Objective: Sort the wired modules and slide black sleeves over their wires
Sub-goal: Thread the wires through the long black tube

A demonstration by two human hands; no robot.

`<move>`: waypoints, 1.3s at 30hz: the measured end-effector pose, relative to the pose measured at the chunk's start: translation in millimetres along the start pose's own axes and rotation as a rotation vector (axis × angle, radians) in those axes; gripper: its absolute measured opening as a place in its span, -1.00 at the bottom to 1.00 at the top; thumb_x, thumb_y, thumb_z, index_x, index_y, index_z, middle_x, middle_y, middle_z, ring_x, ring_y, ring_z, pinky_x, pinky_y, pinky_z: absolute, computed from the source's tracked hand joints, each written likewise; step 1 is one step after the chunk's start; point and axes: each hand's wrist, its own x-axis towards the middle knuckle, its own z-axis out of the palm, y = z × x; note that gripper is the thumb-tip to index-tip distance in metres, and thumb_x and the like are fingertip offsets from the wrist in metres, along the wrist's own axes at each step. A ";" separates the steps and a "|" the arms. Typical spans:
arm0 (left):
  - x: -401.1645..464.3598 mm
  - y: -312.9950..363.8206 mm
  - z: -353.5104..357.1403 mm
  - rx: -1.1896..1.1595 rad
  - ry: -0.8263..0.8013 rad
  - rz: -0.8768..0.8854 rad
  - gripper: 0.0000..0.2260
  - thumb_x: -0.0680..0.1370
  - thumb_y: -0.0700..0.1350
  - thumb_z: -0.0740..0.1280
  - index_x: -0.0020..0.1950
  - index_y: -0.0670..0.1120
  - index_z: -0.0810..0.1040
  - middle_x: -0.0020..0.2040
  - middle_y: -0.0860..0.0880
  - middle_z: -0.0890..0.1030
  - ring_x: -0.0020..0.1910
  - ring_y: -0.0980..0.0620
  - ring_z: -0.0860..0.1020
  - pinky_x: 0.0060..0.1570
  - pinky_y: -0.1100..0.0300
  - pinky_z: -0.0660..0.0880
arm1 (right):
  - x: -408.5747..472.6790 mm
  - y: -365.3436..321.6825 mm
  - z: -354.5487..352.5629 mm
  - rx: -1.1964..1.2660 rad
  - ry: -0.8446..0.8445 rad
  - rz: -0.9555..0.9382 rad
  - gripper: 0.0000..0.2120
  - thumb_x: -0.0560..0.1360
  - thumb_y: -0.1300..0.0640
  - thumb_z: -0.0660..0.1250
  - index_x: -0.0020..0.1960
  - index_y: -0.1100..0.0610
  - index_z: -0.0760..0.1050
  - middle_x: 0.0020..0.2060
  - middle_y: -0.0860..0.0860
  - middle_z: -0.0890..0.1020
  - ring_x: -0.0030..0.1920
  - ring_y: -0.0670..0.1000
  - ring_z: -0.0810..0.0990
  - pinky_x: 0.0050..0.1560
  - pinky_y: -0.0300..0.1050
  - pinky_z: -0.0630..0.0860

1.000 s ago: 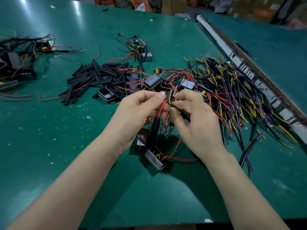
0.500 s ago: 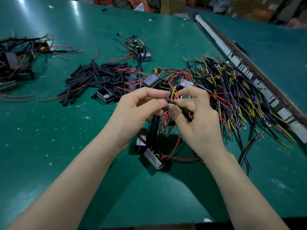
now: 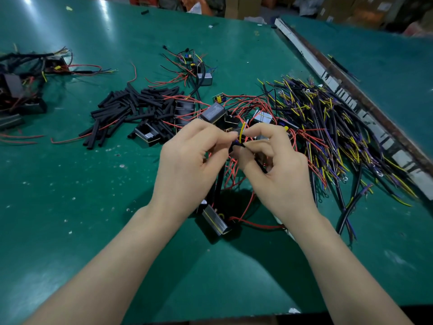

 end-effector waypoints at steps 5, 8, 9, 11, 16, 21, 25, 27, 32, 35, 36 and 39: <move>-0.7 -3.4 -1.3 0.063 -0.039 0.115 -0.90 0.49 -0.33 0.35 -0.07 -0.23 0.66 -0.09 -0.13 0.62 -0.13 -0.07 0.60 -0.12 0.04 0.53 | 0.0 1.0 -1.6 0.026 -0.074 -0.002 -0.75 0.50 0.19 0.30 0.15 -0.01 0.43 -0.37 -0.19 0.55 -0.41 0.03 0.45 -0.32 -0.09 0.45; -1.3 -4.1 -0.9 0.101 -0.067 0.152 -0.88 0.50 -0.34 0.34 -0.05 -0.24 0.66 -0.08 -0.13 0.63 -0.12 -0.11 0.60 -0.13 0.05 0.54 | 0.4 1.7 -2.2 -0.013 -0.153 0.024 -0.74 0.52 0.22 0.25 0.20 0.09 0.51 -0.40 -0.13 0.53 -0.40 0.01 0.47 -0.27 -0.08 0.47; -1.5 -4.5 -0.5 0.108 -0.077 0.162 -0.87 0.50 -0.34 0.32 -0.05 -0.24 0.67 -0.08 -0.14 0.63 -0.13 -0.11 0.60 -0.13 0.05 0.53 | 0.5 1.7 -2.2 -0.005 -0.186 0.057 -0.74 0.53 0.19 0.23 0.20 0.09 0.51 -0.40 -0.09 0.56 -0.41 0.00 0.46 -0.29 -0.07 0.47; -1.6 -6.0 -0.2 0.101 -0.092 0.169 -0.86 0.51 -0.33 0.31 -0.05 -0.24 0.67 -0.09 -0.14 0.62 -0.13 -0.10 0.59 -0.13 0.08 0.52 | 0.7 1.0 -2.6 0.060 -0.233 0.131 -0.75 0.55 0.12 0.20 0.19 0.05 0.52 -0.41 -0.02 0.59 -0.45 -0.04 0.44 -0.35 -0.11 0.43; 0.5 -10.4 0.3 0.005 -0.096 0.099 -0.87 0.51 -0.35 0.34 -0.04 -0.22 0.67 -0.07 -0.13 0.59 -0.11 -0.04 0.56 -0.12 0.13 0.49 | 3.5 0.3 -7.1 0.278 -0.311 0.278 -0.84 0.60 0.06 0.19 0.06 -0.19 0.46 -0.39 -0.08 0.62 -0.50 -0.12 0.44 -0.35 -0.23 0.41; 2.0 -10.9 1.5 -0.027 -0.089 0.034 -0.91 0.49 -0.31 0.38 -0.08 -0.19 0.67 -0.09 -0.12 0.57 -0.12 0.09 0.50 -0.13 0.36 0.41 | 5.5 -2.1 -7.3 0.407 -0.307 0.352 -0.82 0.64 0.14 0.14 0.07 -0.03 0.51 -0.32 0.07 0.63 -0.50 -0.08 0.46 -0.41 -0.37 0.35; 1.7 -6.6 0.4 -0.165 -0.081 -0.083 -0.92 0.45 -0.29 0.42 -0.10 -0.14 0.63 -0.13 -0.02 0.62 -0.14 0.13 0.56 -0.11 0.30 0.48 | 6.1 -3.0 -7.4 0.471 -0.283 0.355 -0.81 0.63 0.25 0.16 0.04 0.04 0.51 -0.25 0.01 0.64 -0.45 -0.08 0.45 -0.39 -0.39 0.36; 2.6 -3.8 -2.0 -0.273 -0.084 -0.210 -0.91 0.45 -0.22 0.43 -0.11 -0.07 0.58 -0.17 0.04 0.65 -0.18 0.11 0.61 -0.10 0.12 0.55 | 6.6 -3.6 -8.2 0.486 -0.259 0.349 -0.80 0.62 0.28 0.18 0.03 0.04 0.52 -0.23 -0.01 0.66 -0.43 -0.08 0.46 -0.34 -0.36 0.40; 4.7 -2.7 -6.4 -0.276 -0.175 -0.261 -0.91 0.46 -0.10 0.40 -0.05 -0.01 0.56 -0.18 0.06 0.65 -0.18 0.12 0.61 -0.06 0.16 0.55 | 6.0 -3.9 -9.0 0.437 -0.227 0.299 -0.77 0.60 0.29 0.21 0.00 -0.01 0.53 -0.32 -0.20 0.63 -0.41 -0.15 0.47 -0.27 -0.34 0.44; 7.1 -6.3 -9.7 -0.146 -0.233 -0.205 -0.89 0.46 -0.06 0.35 -0.07 -0.04 0.61 -0.19 0.08 0.64 -0.18 0.17 0.58 -0.10 0.32 0.48 | 5.8 -3.0 -9.4 0.402 -0.225 0.288 -0.77 0.60 0.28 0.22 0.01 -0.04 0.53 -0.28 -0.18 0.64 -0.41 -0.16 0.47 -0.25 -0.33 0.45; 7.7 -7.7 -10.4 -0.104 -0.246 -0.180 -0.89 0.46 -0.07 0.35 -0.10 -0.07 0.63 -0.20 0.07 0.65 -0.18 0.16 0.57 -0.11 0.32 0.47 | 5.8 -2.4 -9.5 0.394 -0.227 0.289 -0.76 0.60 0.27 0.22 0.01 -0.05 0.53 -0.26 -0.15 0.65 -0.40 -0.15 0.47 -0.25 -0.31 0.45; 8.6 -9.7 -11.3 -0.075 -0.265 -0.145 -0.87 0.48 -0.09 0.35 -0.13 -0.09 0.66 -0.22 0.05 0.64 -0.19 0.15 0.56 -0.15 0.36 0.44 | 6.5 -0.5 -9.2 0.374 -0.215 0.291 -0.76 0.60 0.24 0.24 0.00 -0.09 0.54 -0.26 -0.15 0.63 -0.39 -0.13 0.48 -0.24 -0.25 0.47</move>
